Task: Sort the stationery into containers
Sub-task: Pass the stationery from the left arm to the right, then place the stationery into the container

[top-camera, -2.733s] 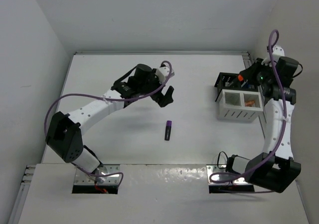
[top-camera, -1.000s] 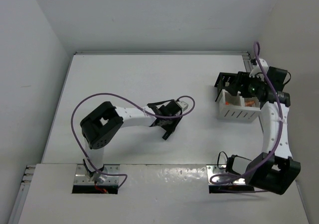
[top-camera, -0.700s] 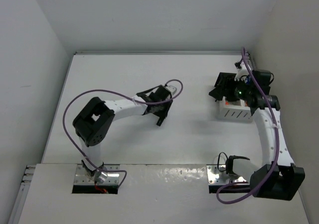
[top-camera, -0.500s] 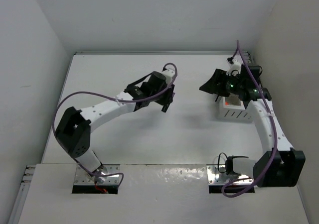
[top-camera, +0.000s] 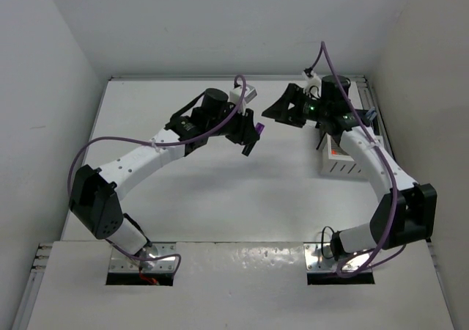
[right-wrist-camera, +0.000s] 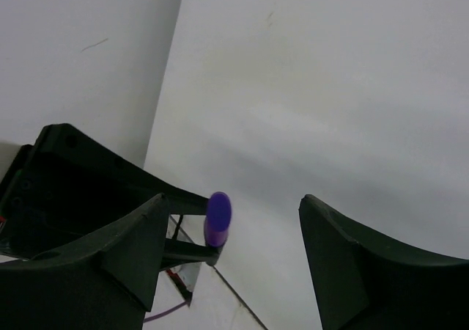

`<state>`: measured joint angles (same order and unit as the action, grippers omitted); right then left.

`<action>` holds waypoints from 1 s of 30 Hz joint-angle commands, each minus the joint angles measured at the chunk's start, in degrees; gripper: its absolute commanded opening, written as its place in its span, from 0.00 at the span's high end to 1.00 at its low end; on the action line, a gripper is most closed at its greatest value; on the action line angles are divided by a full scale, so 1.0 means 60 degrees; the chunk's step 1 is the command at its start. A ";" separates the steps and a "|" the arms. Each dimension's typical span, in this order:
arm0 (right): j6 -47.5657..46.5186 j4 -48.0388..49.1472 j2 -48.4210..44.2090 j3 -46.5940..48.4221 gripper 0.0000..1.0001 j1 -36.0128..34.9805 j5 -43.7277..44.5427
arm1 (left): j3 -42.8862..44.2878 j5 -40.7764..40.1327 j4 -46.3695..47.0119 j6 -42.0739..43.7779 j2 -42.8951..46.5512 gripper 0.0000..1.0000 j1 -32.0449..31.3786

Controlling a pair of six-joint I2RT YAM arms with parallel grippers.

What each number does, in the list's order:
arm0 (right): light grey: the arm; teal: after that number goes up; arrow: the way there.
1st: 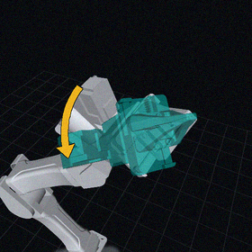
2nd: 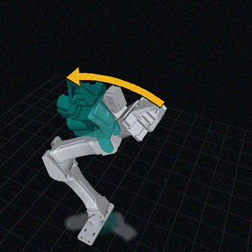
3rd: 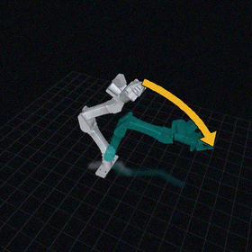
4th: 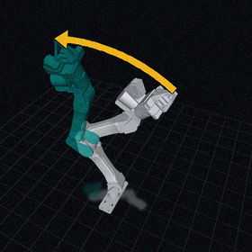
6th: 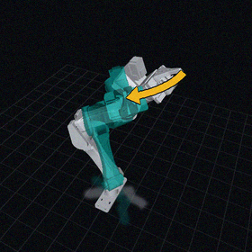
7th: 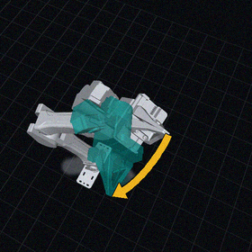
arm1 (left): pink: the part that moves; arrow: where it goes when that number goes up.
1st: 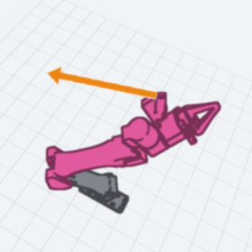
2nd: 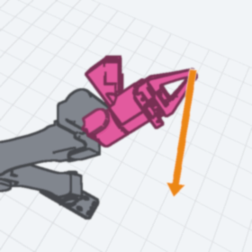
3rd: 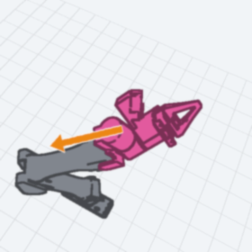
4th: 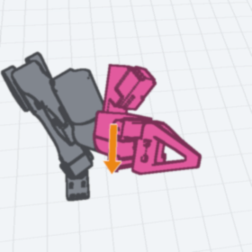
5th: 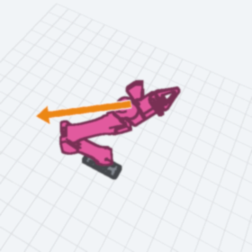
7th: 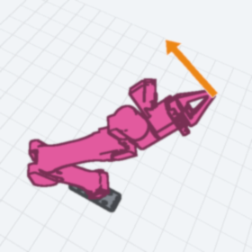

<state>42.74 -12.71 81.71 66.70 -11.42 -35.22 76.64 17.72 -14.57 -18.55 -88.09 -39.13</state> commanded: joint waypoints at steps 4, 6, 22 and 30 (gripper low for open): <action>0.0083 0.0549 0.0253 0.0164 0.32 -0.0790 -0.0077 | 0.0058 0.0446 0.0319 -0.0132 0.0108 1.00 0.0092; 0.0127 0.0609 0.0297 -0.0041 0.36 -0.0938 -0.0077 | 0.0058 0.0431 0.0333 -0.0161 0.0093 1.00 0.0106; -0.0368 0.0026 -0.0273 -0.0013 1.00 0.0114 -0.0048 | 0.0132 0.0329 -0.0353 0.0804 0.0209 0.00 0.0940; -0.3677 -0.1251 -0.1533 0.0017 1.00 0.3746 0.0786 | 0.0204 0.0430 -0.1247 0.0937 0.0108 0.00 0.2638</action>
<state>31.44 -18.20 76.38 65.69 6.22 -33.28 76.60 19.86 -19.31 -14.06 -88.16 -26.13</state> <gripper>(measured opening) 0.167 0.997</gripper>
